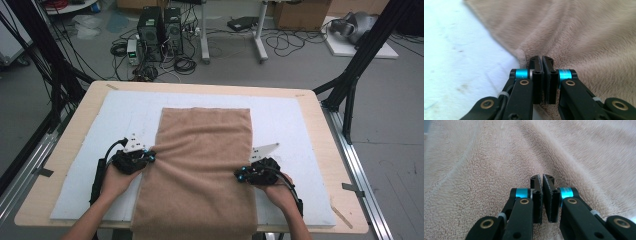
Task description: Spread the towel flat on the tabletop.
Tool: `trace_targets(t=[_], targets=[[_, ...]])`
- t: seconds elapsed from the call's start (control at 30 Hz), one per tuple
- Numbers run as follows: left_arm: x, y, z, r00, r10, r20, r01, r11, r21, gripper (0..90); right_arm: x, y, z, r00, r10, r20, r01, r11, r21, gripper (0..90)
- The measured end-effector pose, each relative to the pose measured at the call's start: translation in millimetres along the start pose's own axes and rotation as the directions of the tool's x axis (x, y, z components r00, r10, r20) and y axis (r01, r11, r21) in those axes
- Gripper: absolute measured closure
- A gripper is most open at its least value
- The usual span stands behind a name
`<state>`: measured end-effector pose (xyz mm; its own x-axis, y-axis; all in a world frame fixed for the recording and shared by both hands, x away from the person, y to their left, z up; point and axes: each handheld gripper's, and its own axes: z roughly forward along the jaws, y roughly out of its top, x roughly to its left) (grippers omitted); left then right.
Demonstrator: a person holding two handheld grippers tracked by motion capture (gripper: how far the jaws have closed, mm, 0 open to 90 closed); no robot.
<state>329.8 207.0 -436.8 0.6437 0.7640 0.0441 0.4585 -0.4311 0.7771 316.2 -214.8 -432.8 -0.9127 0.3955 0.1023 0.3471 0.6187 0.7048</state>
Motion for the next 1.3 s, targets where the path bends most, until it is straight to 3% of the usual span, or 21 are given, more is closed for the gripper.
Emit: trace_targets(t=[0.1, 0.2, 0.3, 0.4, 0.47, 0.63, 0.67, 0.7, 0.77, 0.87, 0.9, 1.0, 1.3], targets=[[1.4, -1.6, 5.9, 0.9999, -0.011, 0.000, 0.011, 0.9995, 0.030, 84.2, -4.5, 3.7, 10.0, 0.9997, 0.022, -0.003, -0.022, 0.999, 0.046, 86.4], [0.1, -0.3, -4.5, 1.0000, -0.009, 0.000, 0.009, 1.0000, -0.003, 74.2, -3.8, -0.5, 5.3, 0.9991, 0.043, 0.002, -0.044, 0.999, 0.020, 82.4], [-6.1, -1.3, -23.8, 0.9995, 0.031, 0.007, -0.031, 0.9991, -0.029, 66.2, 4.2, -4.3, -7.0, 0.9992, 0.037, 0.012, -0.036, 0.999, -0.022, 77.6], [-17.2, -11.5, -39.8, 0.9986, 0.047, 0.022, -0.046, 0.9976, -0.051, 62.5, 16.1, -8.0, -18.1, 0.9998, 0.015, 0.014, -0.015, 0.999, -0.048, 73.8], [-25.1, -21.1, -45.6, 0.9978, 0.058, 0.032, -0.057, 0.9978, -0.035, 60.7, 24.0, -11.5, -21.0, 0.9999, 0.011, 0.009, -0.010, 0.998, -0.059, 70.2], [-40.1, -41.9, -56.6, 0.9945, 0.042, 0.096, -0.040, 0.9988, -0.028, 56.6, 39.3, -18.3, -16.8, 0.9995, -0.004, -0.031, 0.003, 1.000, -0.028, 65.3], [-42.9, -45.0, -58.0, 0.9941, 0.055, 0.093, -0.053, 0.9983, -0.025, 56.2, 40.9, -19.4, -15.6, 0.9994, -0.008, -0.034, 0.008, 1.000, -0.020, 65.4], [-45.4, -47.7, -59.1, 0.9936, 0.077, 0.083, -0.076, 0.9970, -0.012, 56.5, 41.8, -20.7, -13.6, 0.9992, -0.009, -0.038, 0.009, 1.000, -0.011, 66.3], [-47.3, -52.1, -59.3, 0.9908, 0.079, 0.110, -0.081, 0.9967, 0.011, 59.4, 42.4, -24.1, -8.6, 0.9989, -0.001, -0.047, 0.002, 1.000, 0.025, 68.9], [-50.6, -57.3, -60.9, 0.9827, 0.092, 0.160, -0.094, 0.9956, 0.000, 81.1, 44.3, -28.7, -7.8, 0.9990, 0.020, -0.040, -0.020, 1.000, -0.002, 83.7], [-51.6, -57.9, -61.6, 0.9828, 0.096, 0.158, -0.097, 0.9953, -0.001, 85.2, 44.7, -29.3, -8.3, 0.9987, 0.011, -0.050, -0.011, 1.000, -0.003, 86.3], [-52.8, -60.3, -65.5, 0.9825, 0.083, 0.167, -0.084, 0.9965, 0.000, 86.7, 51.8, -29.5, -10.4, 0.9992, -0.003, -0.039, 0.003, 1.000, 0.008, 87.4], [-74.7, -78.1, -97.4, 0.9743, 0.128, 0.185, -0.129, 0.9916, -0.008, 86.0, 86.4, -39.8, -21.8, 0.9958, -0.042, -0.081, 0.044, 0.999, 0.018, 89.4]])
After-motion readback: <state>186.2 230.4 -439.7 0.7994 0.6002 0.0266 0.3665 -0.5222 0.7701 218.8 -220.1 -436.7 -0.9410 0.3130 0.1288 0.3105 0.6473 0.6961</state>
